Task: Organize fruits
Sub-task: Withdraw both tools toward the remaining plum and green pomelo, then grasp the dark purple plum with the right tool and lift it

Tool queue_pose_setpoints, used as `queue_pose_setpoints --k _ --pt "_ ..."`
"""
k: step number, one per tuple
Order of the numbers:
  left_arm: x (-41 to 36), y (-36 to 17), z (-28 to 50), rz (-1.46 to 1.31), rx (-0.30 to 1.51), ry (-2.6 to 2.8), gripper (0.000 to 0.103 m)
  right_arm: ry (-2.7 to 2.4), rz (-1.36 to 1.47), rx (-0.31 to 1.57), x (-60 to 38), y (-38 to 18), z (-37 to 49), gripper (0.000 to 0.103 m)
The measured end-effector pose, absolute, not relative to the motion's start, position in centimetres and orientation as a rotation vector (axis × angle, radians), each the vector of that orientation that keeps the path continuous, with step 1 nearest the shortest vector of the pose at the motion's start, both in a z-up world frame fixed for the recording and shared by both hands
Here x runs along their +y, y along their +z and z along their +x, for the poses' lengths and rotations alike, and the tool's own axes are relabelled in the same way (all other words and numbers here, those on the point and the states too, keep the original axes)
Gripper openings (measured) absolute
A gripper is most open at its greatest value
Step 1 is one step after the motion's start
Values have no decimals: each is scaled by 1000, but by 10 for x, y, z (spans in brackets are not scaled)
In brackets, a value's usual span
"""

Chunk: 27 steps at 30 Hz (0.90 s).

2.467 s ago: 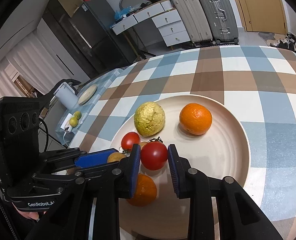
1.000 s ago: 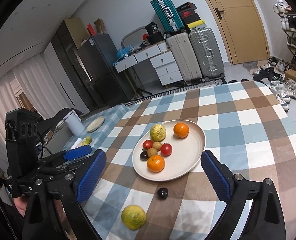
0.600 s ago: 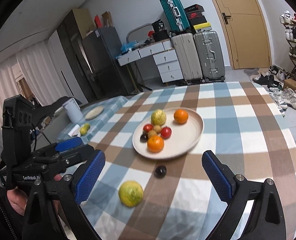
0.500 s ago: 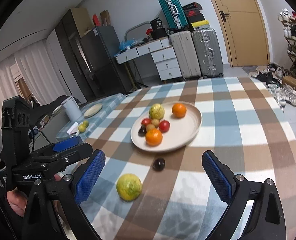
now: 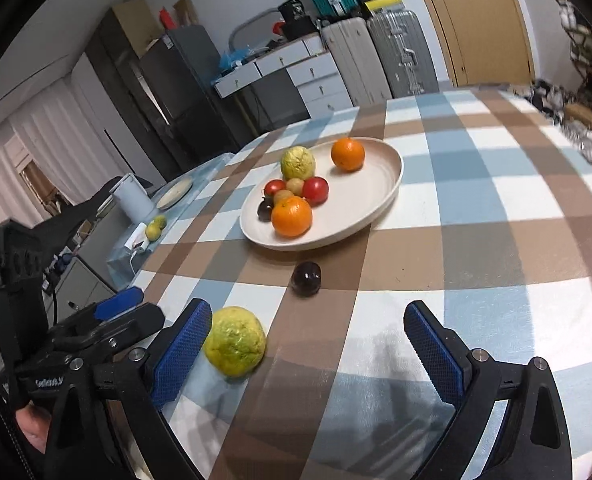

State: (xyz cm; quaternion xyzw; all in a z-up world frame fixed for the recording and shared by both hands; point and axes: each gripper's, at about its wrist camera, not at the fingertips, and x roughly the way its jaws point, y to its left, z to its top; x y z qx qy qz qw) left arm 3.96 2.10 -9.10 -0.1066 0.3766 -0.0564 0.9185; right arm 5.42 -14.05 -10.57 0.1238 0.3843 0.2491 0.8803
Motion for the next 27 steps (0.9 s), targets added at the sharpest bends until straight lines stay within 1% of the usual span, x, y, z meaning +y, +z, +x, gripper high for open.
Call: queue_pose_setpoints --k 2,6,8,10,12,13,15,17,18,19,20,21,25,26,27 --pt "23 -92 43 -233 775 -122 102 515 262 810 -140 -109 61 99" --pt "23 -97 53 -249 775 -131 102 531 258 828 -134 -115 73 93" --pt "23 -98 57 -253 778 -138 102 541 256 849 -130 -120 82 93" --pt "21 -102 64 -253 800 -158 102 563 285 874 -128 -127 91 89" --pt "20 -104 68 -252 804 -164 102 584 324 896 -128 -132 98 81" --pt "20 -104 70 -252 803 -167 102 584 329 906 -126 -134 103 80" --pt "20 -105 74 -257 802 -173 102 587 318 910 -122 -134 108 70" --pt "20 -105 76 -261 802 -175 102 586 287 901 -116 -133 112 68" --pt "20 -106 78 -262 804 -180 102 584 272 900 -114 -132 113 61" --pt "20 -106 79 -255 806 -183 102 582 250 905 -110 -132 115 56" --pt "20 -106 78 -247 808 -181 102 583 221 924 -105 -132 117 49" --pt "20 -107 78 -247 805 -184 102 591 203 937 -103 -133 118 47" --pt "23 -110 74 -261 817 -202 102 606 160 941 -97 -134 118 45" --pt "23 -111 73 -263 821 -204 102 603 154 939 -97 -134 119 42" --pt "24 -112 73 -268 826 -206 102 601 148 937 -97 -135 119 34"
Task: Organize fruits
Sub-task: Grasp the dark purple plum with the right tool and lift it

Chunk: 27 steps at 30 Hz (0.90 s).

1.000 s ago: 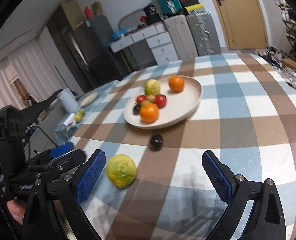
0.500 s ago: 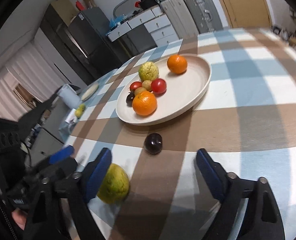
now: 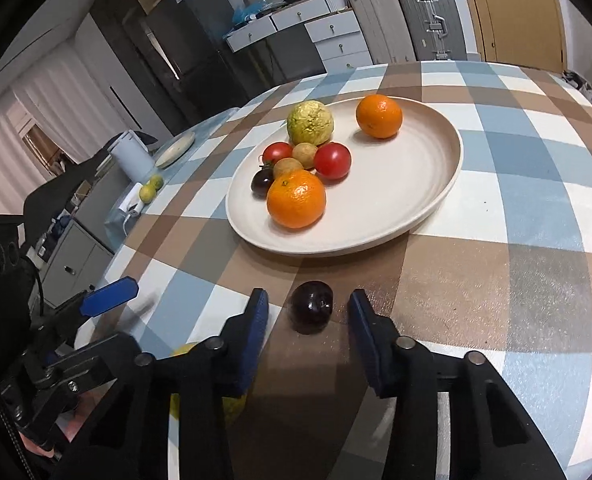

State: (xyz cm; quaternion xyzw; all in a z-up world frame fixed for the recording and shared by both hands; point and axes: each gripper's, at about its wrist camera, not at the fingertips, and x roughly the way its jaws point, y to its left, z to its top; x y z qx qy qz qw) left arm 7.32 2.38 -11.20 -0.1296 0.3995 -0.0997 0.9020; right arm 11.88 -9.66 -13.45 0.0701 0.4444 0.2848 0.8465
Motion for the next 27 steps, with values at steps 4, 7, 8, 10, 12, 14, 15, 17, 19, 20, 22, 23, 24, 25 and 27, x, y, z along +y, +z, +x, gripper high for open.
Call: queue_pose_setpoints --k 4,7,8,10,12,14,15,17,19,20,22,23,24,25,27 --pt "21 -116 76 -275 852 -221 102 605 144 936 -95 -137 121 24" --pt "17 -117 75 -269 854 -226 102 602 131 934 -94 -136 120 24" --pt "15 -117 75 -266 857 -231 102 603 135 931 -95 -136 120 24" --pt "13 -118 75 -259 864 -236 102 602 152 918 -99 -135 119 24" --pt "9 -119 76 -258 870 -242 102 602 174 904 -104 -133 118 24" --pt "6 -119 76 -255 878 -251 102 605 185 893 -108 -131 117 24" --pt "4 -121 77 -251 887 -256 102 607 188 889 -109 -130 116 24" --pt "0 -122 79 -254 899 -268 102 606 186 884 -111 -128 114 24" --pt "-5 -123 79 -252 908 -276 102 609 187 877 -115 -126 112 24" --pt "-7 -123 79 -248 913 -276 102 609 189 872 -117 -125 111 24" --pt "-13 -125 81 -234 933 -279 102 606 194 861 -121 -123 108 24" --pt "-15 -126 82 -222 944 -271 102 607 199 858 -123 -123 108 24" --pt "-17 -127 83 -216 951 -270 102 607 203 853 -126 -122 107 24" --pt "-19 -128 84 -217 956 -277 102 606 205 848 -129 -121 106 24" --pt "-20 -128 84 -221 959 -275 102 600 208 839 -135 -119 104 24"
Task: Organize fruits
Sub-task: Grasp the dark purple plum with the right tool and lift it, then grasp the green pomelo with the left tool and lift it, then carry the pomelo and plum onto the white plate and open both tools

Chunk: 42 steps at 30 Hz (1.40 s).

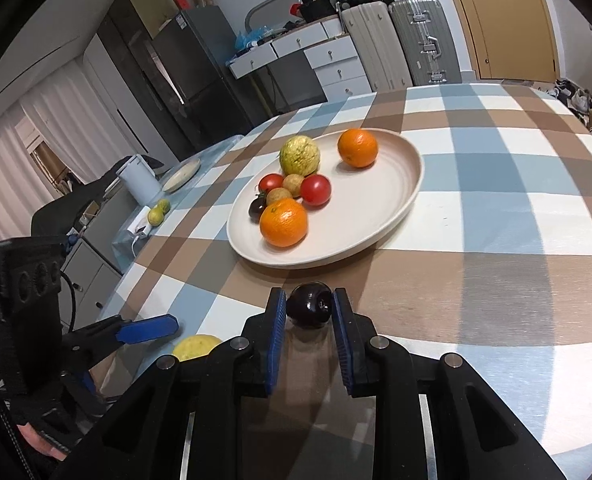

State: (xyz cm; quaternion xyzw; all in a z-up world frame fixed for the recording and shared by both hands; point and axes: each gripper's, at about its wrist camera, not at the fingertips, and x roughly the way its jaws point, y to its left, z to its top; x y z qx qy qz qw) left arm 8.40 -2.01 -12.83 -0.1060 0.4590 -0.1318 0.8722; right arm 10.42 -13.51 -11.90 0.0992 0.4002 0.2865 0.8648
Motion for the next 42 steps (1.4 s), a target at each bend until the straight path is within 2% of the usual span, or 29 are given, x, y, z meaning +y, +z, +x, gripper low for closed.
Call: queue_pose_setpoints --k 5,10,13,15,23,31,42 --pt "-22 -131 87 -245 980 -281 101 592 234 830 -149 -118 103 24" --pt "-22 -128 87 -265 981 -293 91 598 249 824 -156 -117 101 24" --pt "-24 -126 87 -261 985 -312 74 605 252 817 -158 -116 100 24" --pt "-26 -126 86 -254 991 -326 46 607 255 815 -159 -116 99 24" --pt "-29 -127 86 -264 1000 -362 46 609 273 816 -164 -117 96 24" --pt "-24 -103 96 -267 930 -379 46 613 289 803 -167 -114 100 24" --pt "-10 -64 159 -263 824 -386 46 613 285 785 -165 -100 120 24"
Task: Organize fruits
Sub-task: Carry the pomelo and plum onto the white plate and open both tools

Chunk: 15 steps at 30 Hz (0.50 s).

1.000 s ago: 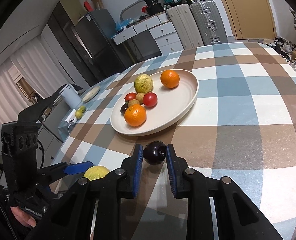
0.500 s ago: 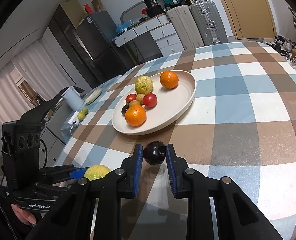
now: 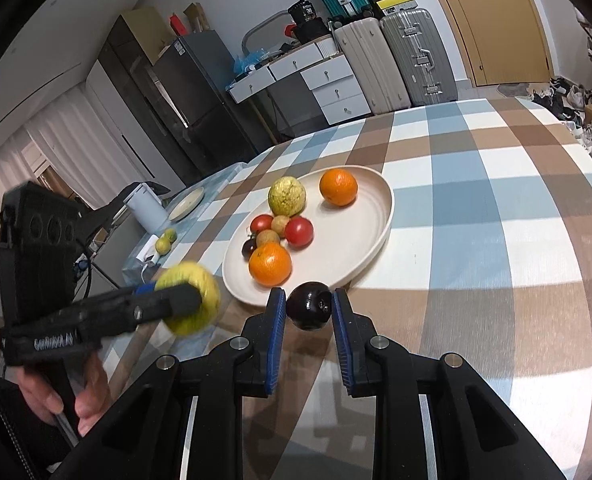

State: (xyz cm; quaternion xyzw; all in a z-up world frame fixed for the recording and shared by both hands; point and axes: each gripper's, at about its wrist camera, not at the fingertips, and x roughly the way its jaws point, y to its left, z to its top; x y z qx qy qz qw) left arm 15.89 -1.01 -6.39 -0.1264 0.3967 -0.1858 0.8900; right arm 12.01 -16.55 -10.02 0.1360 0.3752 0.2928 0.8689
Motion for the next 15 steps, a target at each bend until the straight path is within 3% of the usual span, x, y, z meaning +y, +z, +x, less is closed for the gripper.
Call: queue_pose_setpoints --k 15 --pt "-4 -77 281 -260 851 -400 46 637 217 801 -137 -99 181 24"
